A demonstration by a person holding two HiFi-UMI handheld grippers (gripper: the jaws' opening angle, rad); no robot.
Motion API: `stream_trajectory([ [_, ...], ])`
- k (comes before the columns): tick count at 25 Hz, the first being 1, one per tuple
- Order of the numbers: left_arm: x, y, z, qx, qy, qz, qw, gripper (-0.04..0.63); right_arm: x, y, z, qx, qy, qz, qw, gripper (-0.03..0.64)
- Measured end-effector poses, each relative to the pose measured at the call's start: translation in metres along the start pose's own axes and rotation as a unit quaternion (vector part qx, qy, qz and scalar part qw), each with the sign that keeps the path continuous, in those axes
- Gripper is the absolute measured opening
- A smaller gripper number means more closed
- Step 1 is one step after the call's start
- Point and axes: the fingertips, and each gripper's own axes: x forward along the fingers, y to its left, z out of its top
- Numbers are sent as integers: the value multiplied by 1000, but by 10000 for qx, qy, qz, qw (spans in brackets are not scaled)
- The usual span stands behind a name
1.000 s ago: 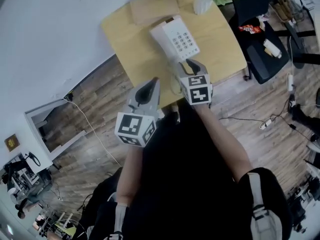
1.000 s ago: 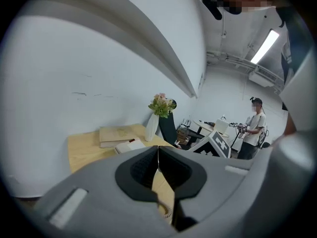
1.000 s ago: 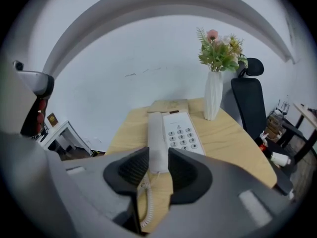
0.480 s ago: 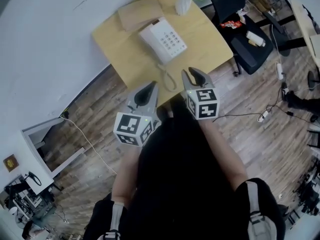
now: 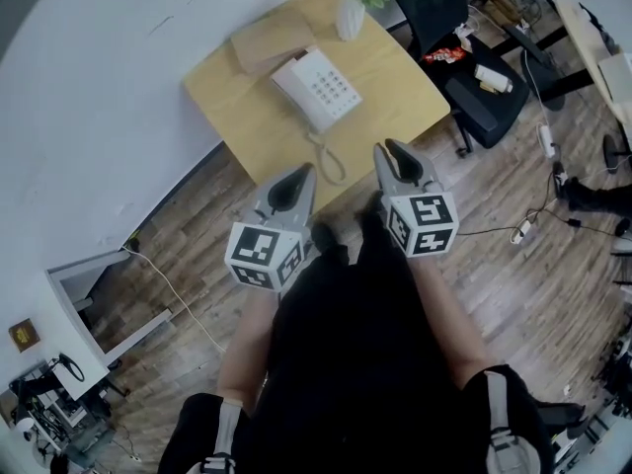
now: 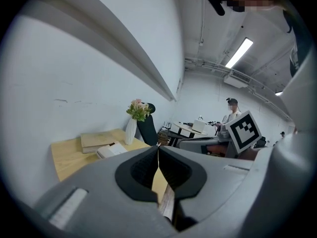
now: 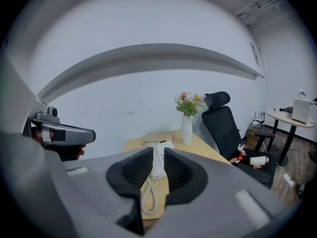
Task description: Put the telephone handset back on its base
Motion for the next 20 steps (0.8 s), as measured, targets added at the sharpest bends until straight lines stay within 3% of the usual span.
stream_trajectory([
  [10, -3, -35, 28, -32, -340, 39, 9994, 9, -53, -4, 52, -51, -902, 502, 9946, 43],
  [13, -1, -45, 35, -40, -435, 61, 9990, 9, -66, -9, 62, -35, -1057, 615, 9925, 7],
  [20, 1, -60, 44, -75, -569, 84, 9983, 9, -86, -9, 72, -5, -1296, 850, 9879, 3],
])
